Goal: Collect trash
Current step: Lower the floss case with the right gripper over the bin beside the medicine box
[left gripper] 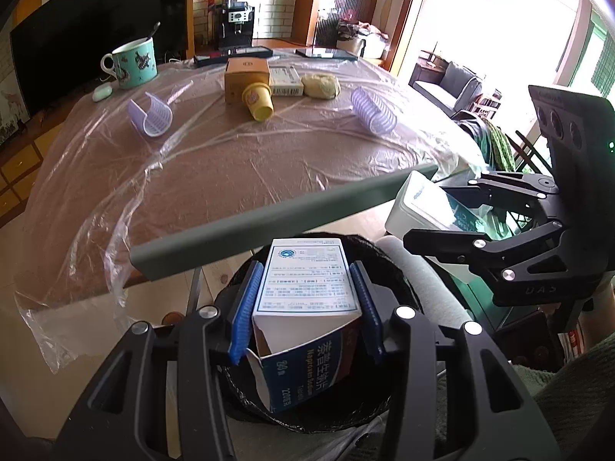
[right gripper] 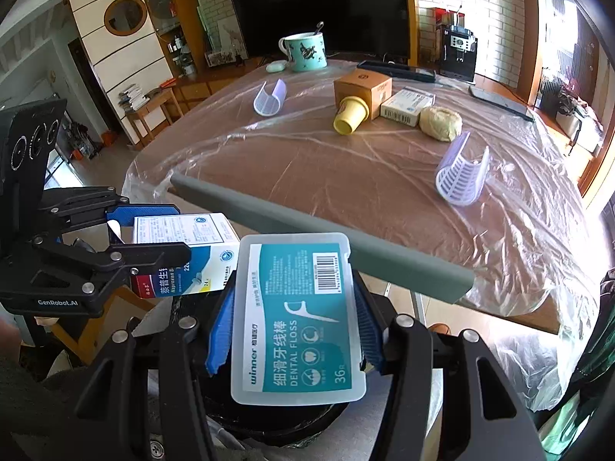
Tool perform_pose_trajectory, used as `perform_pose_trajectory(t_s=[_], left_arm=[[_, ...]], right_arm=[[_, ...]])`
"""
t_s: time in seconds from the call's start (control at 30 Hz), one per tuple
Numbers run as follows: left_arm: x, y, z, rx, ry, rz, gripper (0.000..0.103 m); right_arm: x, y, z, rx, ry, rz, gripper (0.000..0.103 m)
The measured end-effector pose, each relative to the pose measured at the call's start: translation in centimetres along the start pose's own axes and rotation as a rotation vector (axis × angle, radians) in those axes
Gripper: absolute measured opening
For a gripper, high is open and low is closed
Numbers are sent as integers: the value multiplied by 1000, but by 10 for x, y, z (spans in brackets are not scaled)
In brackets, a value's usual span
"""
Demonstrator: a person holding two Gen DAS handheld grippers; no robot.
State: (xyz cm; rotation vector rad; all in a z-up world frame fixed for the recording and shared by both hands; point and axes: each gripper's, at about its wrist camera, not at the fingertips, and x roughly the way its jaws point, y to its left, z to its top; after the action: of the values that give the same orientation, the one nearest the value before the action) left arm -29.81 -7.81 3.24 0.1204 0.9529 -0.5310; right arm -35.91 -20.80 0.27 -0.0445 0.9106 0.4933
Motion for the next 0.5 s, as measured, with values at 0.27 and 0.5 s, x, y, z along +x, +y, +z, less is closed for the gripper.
perform_pose_trajectory(t_s=[0.27, 0.5], left_arm=[[14, 2, -9, 3, 39, 17, 47], [25, 2, -16, 10, 65, 34, 47]], right_arm=[[12, 3, -7, -13, 31, -13, 54], [24, 2, -12, -12, 57, -12, 54]])
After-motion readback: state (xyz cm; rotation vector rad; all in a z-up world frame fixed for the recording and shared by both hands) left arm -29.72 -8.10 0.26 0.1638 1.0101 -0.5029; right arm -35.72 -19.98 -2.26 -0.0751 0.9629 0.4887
